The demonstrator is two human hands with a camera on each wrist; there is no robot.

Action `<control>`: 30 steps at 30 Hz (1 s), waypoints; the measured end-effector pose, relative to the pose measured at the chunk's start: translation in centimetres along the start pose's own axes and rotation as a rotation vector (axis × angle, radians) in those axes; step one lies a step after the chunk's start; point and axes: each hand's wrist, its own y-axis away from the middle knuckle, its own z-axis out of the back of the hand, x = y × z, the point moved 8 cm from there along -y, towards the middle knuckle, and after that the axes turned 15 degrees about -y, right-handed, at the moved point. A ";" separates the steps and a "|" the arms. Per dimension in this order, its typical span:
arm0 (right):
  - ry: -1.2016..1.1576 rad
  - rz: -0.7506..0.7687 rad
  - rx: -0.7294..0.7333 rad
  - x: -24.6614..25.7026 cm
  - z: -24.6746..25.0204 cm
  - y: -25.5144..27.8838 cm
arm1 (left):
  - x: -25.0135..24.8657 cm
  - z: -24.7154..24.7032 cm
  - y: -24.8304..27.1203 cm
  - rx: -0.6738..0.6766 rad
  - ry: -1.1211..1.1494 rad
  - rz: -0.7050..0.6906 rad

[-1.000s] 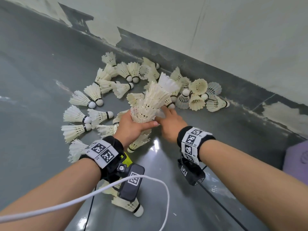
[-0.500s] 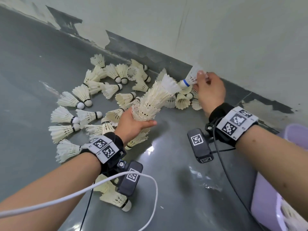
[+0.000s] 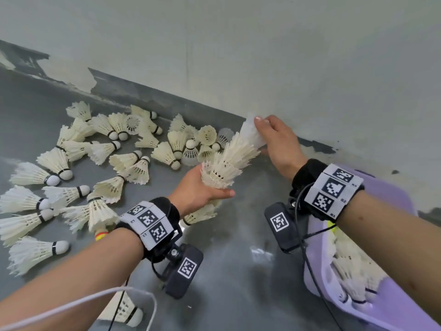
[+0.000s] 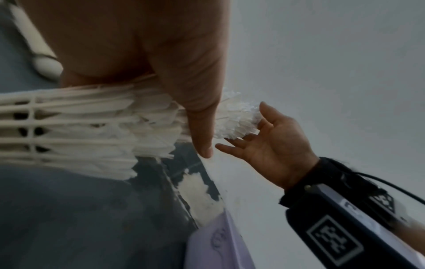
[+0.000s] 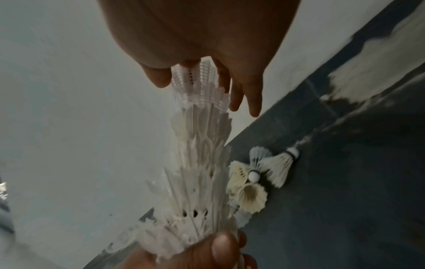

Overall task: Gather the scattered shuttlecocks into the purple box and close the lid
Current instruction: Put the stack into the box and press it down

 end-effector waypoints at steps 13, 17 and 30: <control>-0.022 0.056 -0.509 1.4 20.0 5.2 | -12.5 -17.5 -0.9 0.296 0.148 -0.197; 0.022 0.039 -0.531 0.9 23.1 6.3 | -14.5 -21.1 0.0 0.358 0.203 -0.177; 0.115 -0.143 -0.452 -4.3 27.3 7.9 | -14.1 -31.0 0.0 0.478 0.300 0.007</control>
